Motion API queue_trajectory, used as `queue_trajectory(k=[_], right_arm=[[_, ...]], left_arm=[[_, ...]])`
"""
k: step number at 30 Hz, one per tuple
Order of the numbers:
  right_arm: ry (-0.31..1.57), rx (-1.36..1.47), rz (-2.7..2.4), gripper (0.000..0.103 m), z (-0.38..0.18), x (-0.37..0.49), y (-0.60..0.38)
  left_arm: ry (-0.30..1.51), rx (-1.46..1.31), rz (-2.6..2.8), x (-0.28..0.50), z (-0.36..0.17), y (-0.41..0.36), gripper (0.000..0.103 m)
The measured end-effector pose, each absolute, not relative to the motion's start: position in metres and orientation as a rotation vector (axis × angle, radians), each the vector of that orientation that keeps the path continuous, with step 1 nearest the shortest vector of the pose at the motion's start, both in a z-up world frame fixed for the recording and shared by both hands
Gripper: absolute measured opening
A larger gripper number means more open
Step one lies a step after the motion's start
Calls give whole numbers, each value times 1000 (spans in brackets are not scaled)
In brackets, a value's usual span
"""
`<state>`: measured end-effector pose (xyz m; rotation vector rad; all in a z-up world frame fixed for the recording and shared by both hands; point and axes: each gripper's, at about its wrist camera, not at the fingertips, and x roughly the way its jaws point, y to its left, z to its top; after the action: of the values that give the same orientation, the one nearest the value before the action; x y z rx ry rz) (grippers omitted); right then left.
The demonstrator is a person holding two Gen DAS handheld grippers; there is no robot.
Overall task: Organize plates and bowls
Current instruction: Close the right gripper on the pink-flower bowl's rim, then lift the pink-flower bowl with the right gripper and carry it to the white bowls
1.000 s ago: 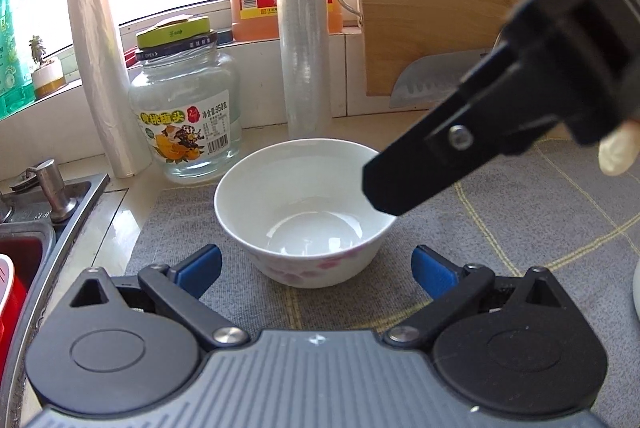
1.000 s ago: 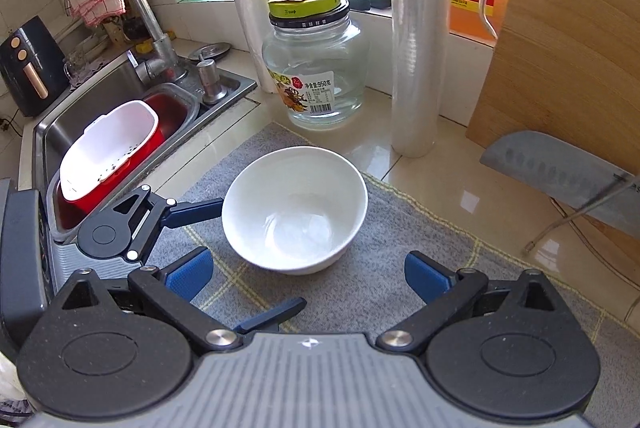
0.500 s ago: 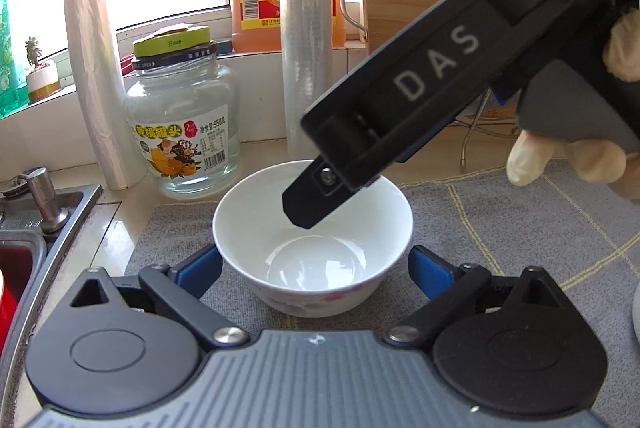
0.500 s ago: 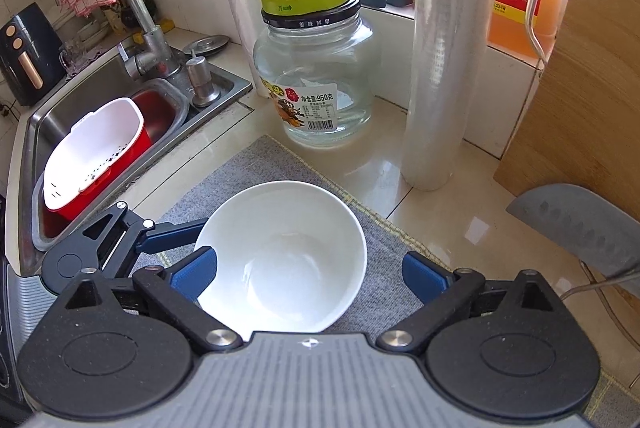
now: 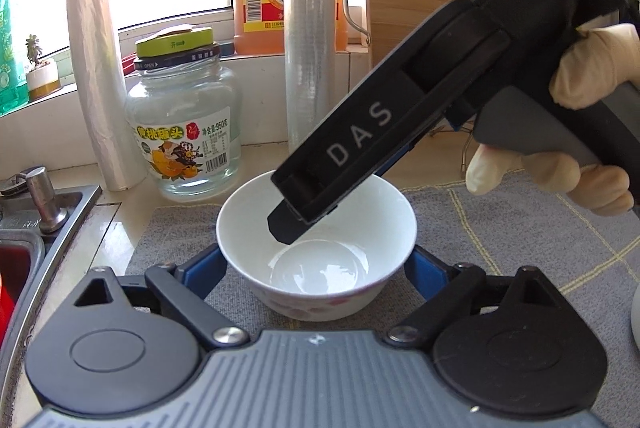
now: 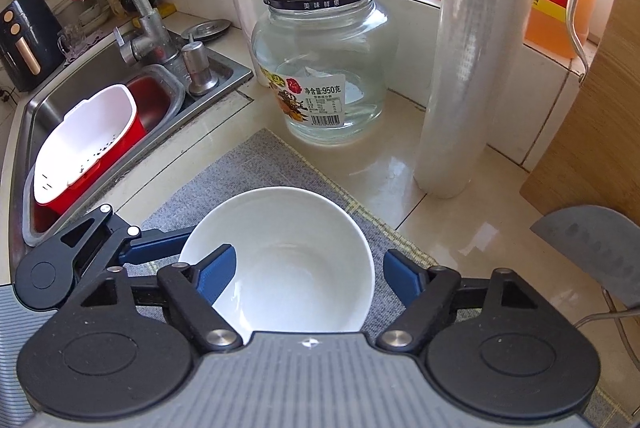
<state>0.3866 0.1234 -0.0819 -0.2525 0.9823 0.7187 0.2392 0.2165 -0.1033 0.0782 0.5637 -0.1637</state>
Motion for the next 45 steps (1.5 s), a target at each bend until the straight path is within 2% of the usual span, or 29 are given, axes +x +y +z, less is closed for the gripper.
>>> queue_trajectory(k=[5,30,45], right_arm=[[993,-240,723,74,-84,389,123],[1004,-238,744,74,-83,388,123],[1012,-140,749,74,-52,358,97]], left_arm=[[563,76,-163,238,-104,217,94],[572,44,-194,239,-104,220,94],[553,95,-236,208,-72,203,94]])
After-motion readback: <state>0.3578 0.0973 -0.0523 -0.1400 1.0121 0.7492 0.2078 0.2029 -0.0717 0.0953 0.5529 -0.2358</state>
